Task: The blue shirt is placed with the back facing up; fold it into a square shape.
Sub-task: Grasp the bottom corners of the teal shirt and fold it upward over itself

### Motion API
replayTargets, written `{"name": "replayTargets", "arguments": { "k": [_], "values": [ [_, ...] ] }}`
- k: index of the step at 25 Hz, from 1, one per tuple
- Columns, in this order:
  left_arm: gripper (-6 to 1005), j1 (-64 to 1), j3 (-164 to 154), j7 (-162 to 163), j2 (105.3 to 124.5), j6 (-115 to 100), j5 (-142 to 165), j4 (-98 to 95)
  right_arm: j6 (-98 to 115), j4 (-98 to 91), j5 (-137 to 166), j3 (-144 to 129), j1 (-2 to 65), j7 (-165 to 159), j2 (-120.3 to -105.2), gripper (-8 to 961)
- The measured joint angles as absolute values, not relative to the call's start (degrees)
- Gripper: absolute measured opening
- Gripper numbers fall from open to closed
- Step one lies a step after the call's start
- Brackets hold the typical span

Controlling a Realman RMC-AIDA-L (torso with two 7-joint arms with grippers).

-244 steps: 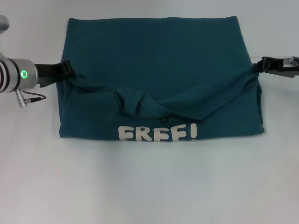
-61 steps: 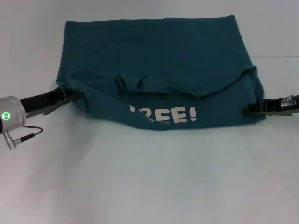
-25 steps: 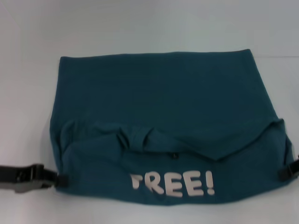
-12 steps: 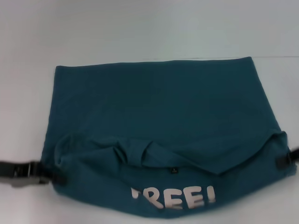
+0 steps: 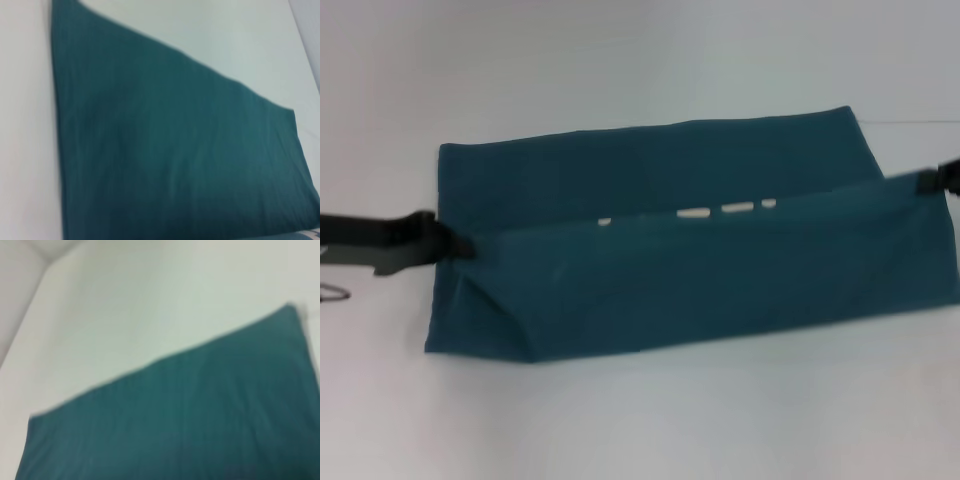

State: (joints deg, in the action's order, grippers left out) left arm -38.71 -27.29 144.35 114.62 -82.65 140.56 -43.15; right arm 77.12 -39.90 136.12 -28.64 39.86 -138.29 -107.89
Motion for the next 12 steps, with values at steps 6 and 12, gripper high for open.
{"name": "replayTargets", "arguments": {
  "k": [6,12],
  "values": [
    [23,-42.2,-27.3,145.6,115.07,-75.8,140.6,-42.4,67.6,-39.3,134.1,-28.8,41.9,-138.5,-109.63,45],
    [23,-45.4,-28.4,146.5,114.60,-65.7,140.8,-38.9,54.0,-35.4,134.1,-31.8,45.1,-138.6,-110.73,45]
  ]
}}
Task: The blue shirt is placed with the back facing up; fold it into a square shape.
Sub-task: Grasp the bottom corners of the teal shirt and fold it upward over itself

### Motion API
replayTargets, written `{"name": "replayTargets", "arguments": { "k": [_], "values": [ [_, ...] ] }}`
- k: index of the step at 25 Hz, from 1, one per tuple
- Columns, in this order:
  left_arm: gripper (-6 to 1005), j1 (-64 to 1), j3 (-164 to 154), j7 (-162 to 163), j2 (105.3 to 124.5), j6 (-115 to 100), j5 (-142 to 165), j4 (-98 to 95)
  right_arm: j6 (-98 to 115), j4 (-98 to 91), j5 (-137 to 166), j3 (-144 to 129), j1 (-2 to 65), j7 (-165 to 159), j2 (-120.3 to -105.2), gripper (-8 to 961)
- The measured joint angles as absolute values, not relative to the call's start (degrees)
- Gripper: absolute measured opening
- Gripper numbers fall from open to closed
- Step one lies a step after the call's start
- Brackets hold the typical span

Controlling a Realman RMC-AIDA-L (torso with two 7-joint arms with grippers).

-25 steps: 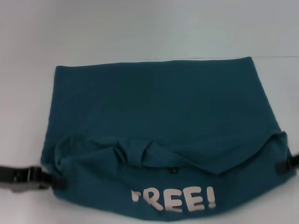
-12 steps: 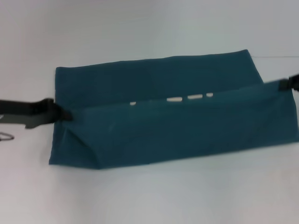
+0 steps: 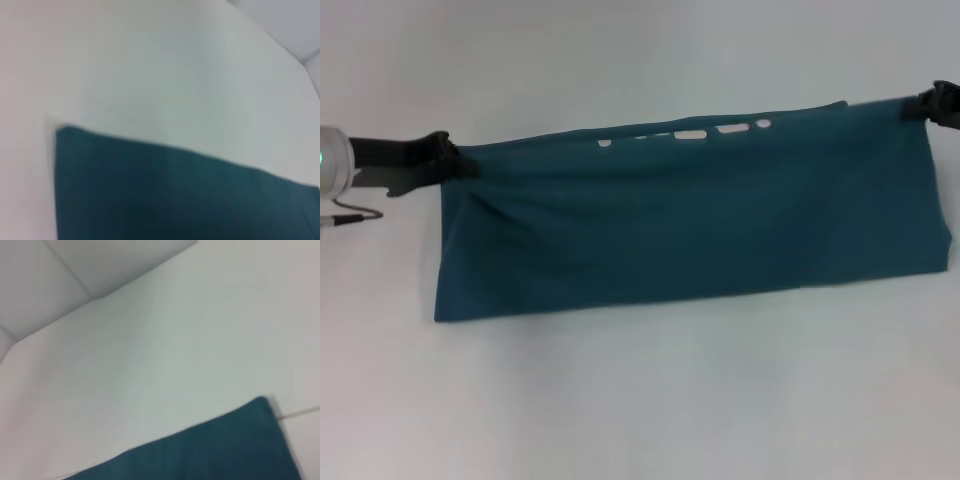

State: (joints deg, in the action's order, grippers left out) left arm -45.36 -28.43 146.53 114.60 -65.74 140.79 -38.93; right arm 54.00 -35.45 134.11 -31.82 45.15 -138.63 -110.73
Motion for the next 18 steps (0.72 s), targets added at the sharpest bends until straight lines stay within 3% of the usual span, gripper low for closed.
{"name": "replayTargets", "arguments": {
  "k": [11,18],
  "values": [
    [24,-47.5,-37.5,146.6,116.63,-49.5,140.9,-36.8,32.8,-27.9,134.4,-42.9,50.3,-138.6,-113.19,45],
    [24,-49.2,-37.6,147.4,116.73,-46.3,141.1,-36.5,29.5,-27.3,134.4,-43.5,51.7,-138.9,-113.41,44]
  ]
}}
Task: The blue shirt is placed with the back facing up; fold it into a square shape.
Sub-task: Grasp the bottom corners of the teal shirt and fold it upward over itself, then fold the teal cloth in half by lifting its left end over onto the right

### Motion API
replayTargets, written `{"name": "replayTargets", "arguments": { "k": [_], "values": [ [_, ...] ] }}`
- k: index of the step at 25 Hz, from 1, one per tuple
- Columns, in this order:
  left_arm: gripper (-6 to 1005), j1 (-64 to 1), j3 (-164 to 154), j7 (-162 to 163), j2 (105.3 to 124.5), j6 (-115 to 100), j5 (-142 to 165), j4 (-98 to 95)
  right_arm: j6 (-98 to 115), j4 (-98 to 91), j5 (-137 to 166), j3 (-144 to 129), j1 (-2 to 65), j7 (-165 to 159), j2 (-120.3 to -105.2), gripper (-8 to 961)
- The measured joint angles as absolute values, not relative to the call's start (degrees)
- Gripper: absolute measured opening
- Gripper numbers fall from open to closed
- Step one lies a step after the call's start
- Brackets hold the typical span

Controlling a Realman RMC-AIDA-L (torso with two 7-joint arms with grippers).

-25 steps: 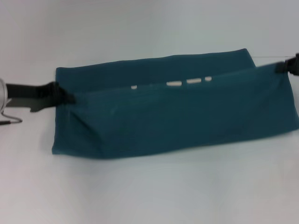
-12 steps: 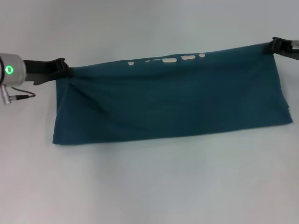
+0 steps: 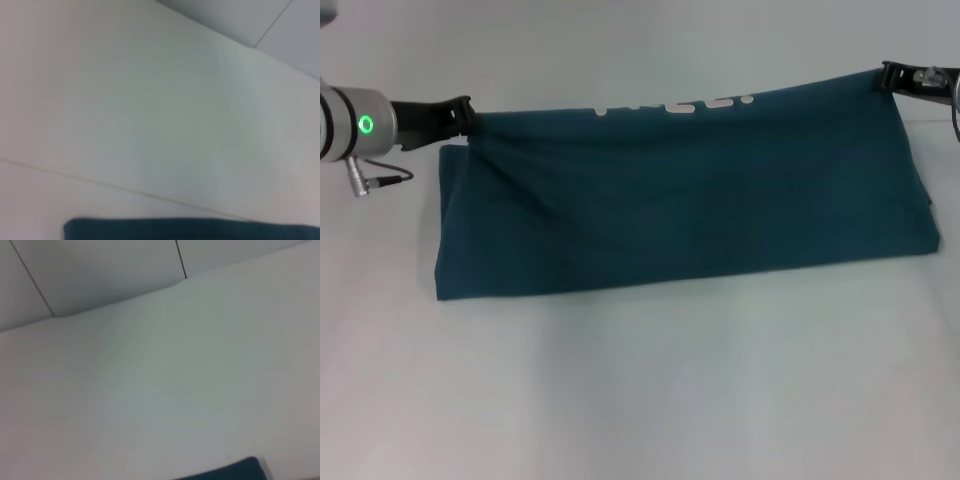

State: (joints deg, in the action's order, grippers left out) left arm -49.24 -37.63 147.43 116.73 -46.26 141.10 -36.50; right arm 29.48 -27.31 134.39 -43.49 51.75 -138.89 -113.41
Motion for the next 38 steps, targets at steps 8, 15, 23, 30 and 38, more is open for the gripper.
{"name": "replayTargets", "arguments": {
  "k": [8,15,23,30,38],
  "values": [
    [23,-50.3,-38.7,147.6,116.19,-43.4,141.2,-34.0,29.7,-26.5,134.5,-44.2,53.0,-138.9,-113.33,44],
    [22,-50.5,-39.0,147.7,116.47,-41.2,141.2,-33.4,29.6,-25.9,134.6,-44.3,53.2,-139.0,-112.95,50],
    [21,-51.0,-39.2,148.0,116.53,-39.5,141.1,-32.0,30.6,-25.3,134.6,-46.0,53.9,-139.2,-111.05,73],
    [171,-50.5,-38.4,151.7,116.80,-38.0,140.5,-31.6,31.4,-25.8,134.5,-46.0,54.1,-140.9,-108.13,93],
    [529,-42.9,-37.6,150.5,117.29,-51.9,129.2,-39.3,58.0,-36.4,124.0,-39.9,45.4,-138.5,-107.67,526]
  ]
}}
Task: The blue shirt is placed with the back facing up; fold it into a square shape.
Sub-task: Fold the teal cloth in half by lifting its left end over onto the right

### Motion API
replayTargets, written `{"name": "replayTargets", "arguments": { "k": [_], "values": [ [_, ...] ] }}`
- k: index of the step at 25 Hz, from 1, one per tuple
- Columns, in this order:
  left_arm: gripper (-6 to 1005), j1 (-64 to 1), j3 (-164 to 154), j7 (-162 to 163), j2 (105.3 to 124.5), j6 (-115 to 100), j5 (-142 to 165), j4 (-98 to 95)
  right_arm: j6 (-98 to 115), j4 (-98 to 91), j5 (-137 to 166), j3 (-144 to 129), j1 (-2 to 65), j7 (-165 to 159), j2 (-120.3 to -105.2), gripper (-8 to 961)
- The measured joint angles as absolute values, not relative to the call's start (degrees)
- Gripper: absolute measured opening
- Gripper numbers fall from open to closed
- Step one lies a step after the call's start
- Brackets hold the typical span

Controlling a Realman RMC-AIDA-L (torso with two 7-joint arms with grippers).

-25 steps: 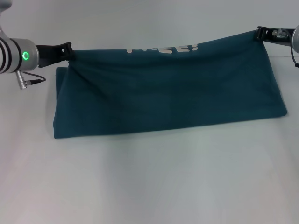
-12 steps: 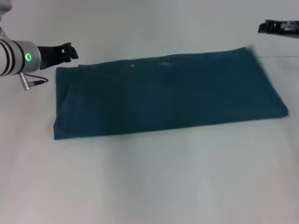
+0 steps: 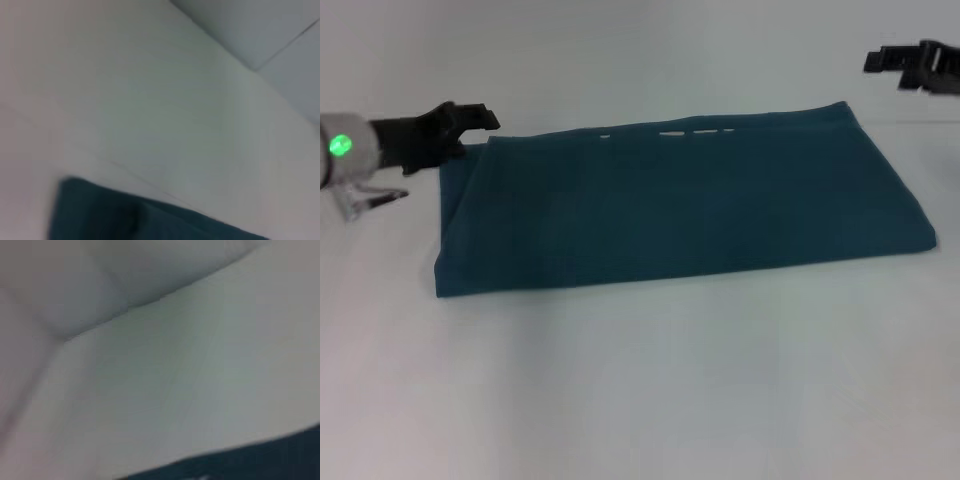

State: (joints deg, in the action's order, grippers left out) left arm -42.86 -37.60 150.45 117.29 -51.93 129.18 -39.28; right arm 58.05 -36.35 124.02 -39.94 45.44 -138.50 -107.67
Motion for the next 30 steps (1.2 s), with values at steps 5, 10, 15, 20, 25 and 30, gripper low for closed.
{"name": "replayTargets", "arguments": {
  "k": [5,10,15,20,25,30],
  "values": [
    [685,-34.5,-32.4,146.3,116.95,-67.7,116.1,-41.4,76.9,-36.1,109.6,-36.6,35.8,-133.3,-107.35,768],
    [750,-28.5,-22.2,147.1,117.21,-81.9,116.0,-41.4,87.5,-35.3,104.0,-34.5,27.7,-130.3,-108.07,792],
    [751,-23.3,-19.1,150.9,118.36,-85.8,116.8,-41.3,91.5,-32.6,103.8,-32.6,24.8,-127.3,-108.15,796],
    [752,-22.4,-19.9,153.3,119.38,-81.5,117.4,-38.1,91.5,-31.9,104.2,-32.6,24.9,-125.8,-107.94,794],
    [753,-24.2,-19.9,154.8,120.02,-75.0,120.8,-35.3,91.3,-31.8,104.2,-32.7,25.7,-125.7,-107.93,792],
    [752,-25.6,-20.0,155.8,120.17,-70.8,122.7,-33.3,91.0,-31.8,104.2,-32.6,25.7,-125.7,-107.84,790]
  ]
}}
